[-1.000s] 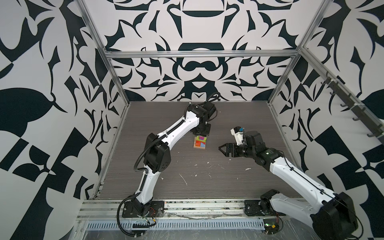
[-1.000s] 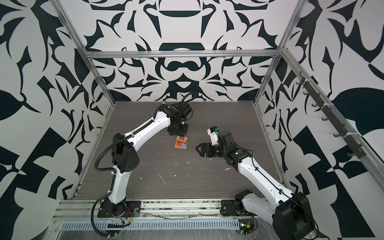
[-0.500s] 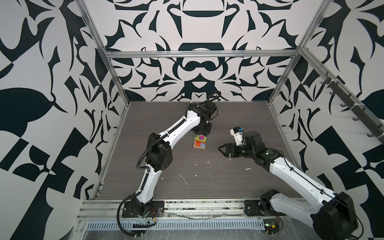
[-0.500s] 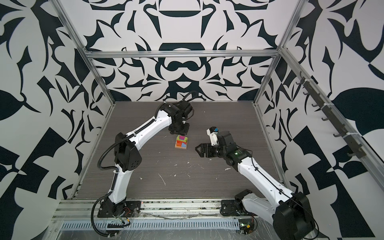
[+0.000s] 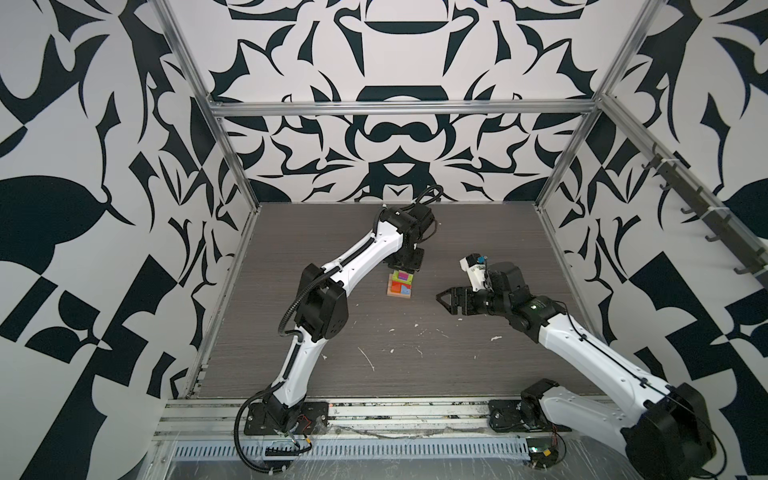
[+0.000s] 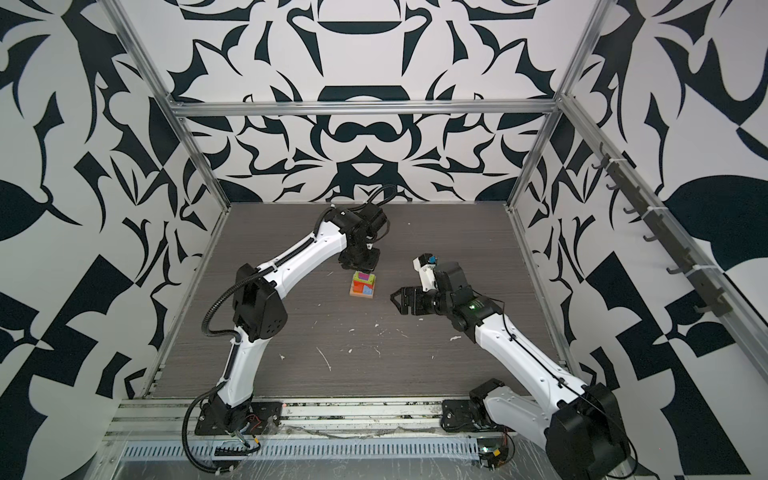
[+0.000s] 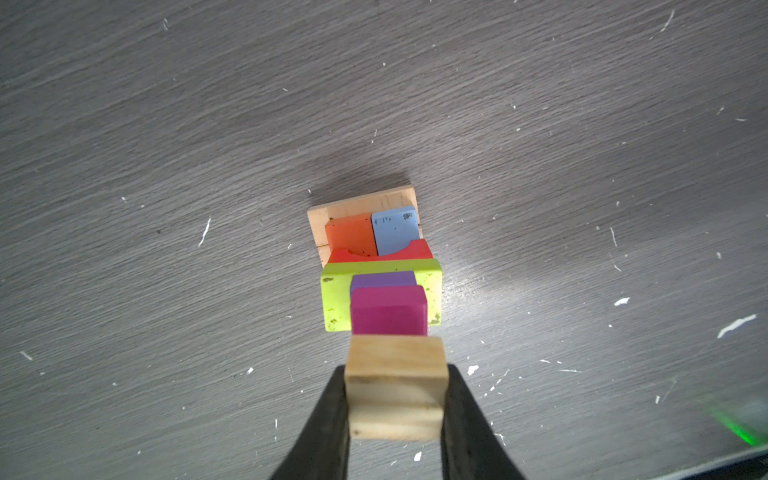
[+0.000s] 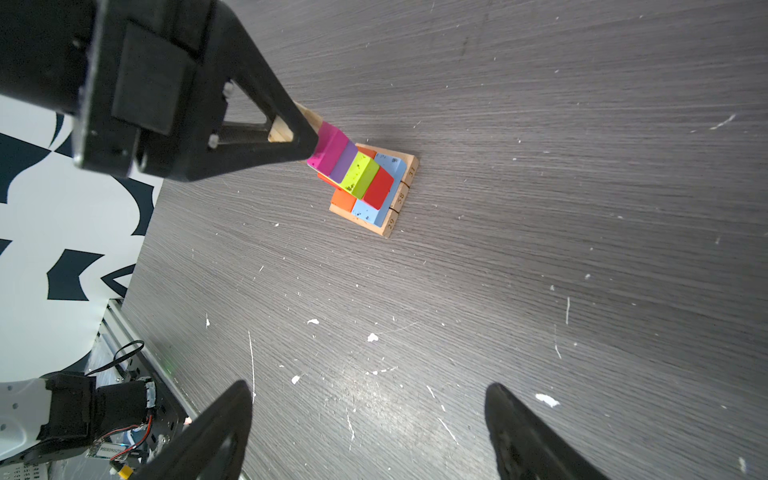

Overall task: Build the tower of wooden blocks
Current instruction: 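Lower the plain wooden cube onto the magenta cube with the left gripper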

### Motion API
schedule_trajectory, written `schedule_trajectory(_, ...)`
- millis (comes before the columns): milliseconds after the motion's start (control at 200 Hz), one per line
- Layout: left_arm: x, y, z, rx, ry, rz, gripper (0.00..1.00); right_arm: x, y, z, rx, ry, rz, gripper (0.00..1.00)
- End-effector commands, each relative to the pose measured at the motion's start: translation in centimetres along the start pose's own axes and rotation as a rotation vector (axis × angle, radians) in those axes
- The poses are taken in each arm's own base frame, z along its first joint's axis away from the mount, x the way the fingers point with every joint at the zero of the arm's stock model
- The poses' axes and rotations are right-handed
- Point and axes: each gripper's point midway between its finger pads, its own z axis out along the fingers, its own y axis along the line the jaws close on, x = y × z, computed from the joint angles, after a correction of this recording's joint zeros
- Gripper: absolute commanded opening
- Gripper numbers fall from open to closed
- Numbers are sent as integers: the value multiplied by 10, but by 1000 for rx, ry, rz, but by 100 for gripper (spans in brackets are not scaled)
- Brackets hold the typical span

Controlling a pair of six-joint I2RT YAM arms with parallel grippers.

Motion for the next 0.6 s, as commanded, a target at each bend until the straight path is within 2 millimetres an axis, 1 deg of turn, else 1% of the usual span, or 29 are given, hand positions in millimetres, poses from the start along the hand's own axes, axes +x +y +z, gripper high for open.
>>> schedule_trajectory(0,4,5,-1,-14,33,3,32,-11,7,-2,-12,-27,-23,91)
schedule_trajectory(125,4,7,0,-29,33,0,32,-10,7,-1,-10,-24,-23,91)
schedule_trajectory(595,3,5,4,-24,41,-1,32,-9,6,-1,-7,-24,-24,91)
